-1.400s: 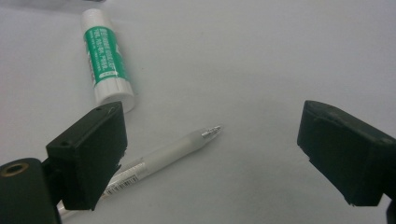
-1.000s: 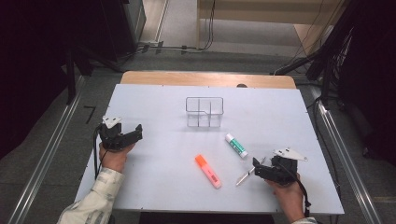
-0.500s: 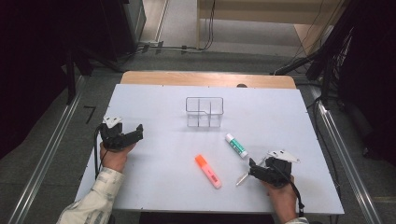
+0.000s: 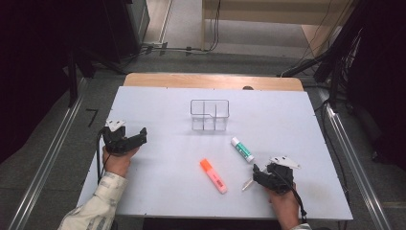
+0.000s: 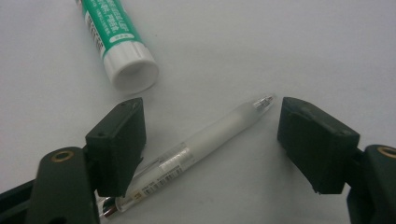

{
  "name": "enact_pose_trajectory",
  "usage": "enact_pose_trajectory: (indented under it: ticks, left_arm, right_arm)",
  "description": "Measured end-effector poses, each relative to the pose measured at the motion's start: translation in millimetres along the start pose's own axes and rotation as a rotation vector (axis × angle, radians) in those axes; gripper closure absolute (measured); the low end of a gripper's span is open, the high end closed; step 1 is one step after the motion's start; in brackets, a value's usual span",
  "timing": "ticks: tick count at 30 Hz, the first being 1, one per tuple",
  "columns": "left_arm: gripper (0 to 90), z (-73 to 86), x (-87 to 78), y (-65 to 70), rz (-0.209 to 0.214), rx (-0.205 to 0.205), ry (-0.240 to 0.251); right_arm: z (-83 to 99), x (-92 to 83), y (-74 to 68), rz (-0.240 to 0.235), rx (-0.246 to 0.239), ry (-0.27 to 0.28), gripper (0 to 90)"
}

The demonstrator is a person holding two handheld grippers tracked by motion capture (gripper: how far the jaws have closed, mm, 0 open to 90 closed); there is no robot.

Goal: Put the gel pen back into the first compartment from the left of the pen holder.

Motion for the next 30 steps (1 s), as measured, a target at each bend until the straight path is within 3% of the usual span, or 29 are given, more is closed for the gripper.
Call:
enact_pose_trajectory:
  ticks: [8,13,16,25,30]
  left_arm:
    - [11.4,0.1,-0.1,0.2,0.000,0.000,-0.001]
    - [11.7,0.5,0.2,0.5,0.000,0.000,-0.003]
    - [11.7,0.4,0.0,0.6,0.000,0.001,-0.003]
    - [12.0,0.4,0.1,0.5,0.002,0.001,-0.003]
    - [12.3,0.3,0.2,0.5,0.001,-0.002,-0.002]
  right_arm:
    - [3.6,-2.0,-1.4,0.032,0.014,0.030,32.3]
    - [5.9,-4.5,-2.8,0.042,0.023,0.048,42.5]
    - [6.2,-5.3,-0.7,0.052,0.049,0.049,48.7]
    - [3.9,-5.8,6.7,0.083,0.062,0.039,69.6]
    - [1.4,-5.3,10.7,0.073,0.068,0.021,76.2]
Point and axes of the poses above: each handheld gripper's, and its own axes: x roughly forward along the jaws, z roughly out of its underside, y roughly to its right, the point moved 6 cm from there along x, roughly forward along the jaws, and after that the axes turned 2 degrees about y, right-handed, at the moved point
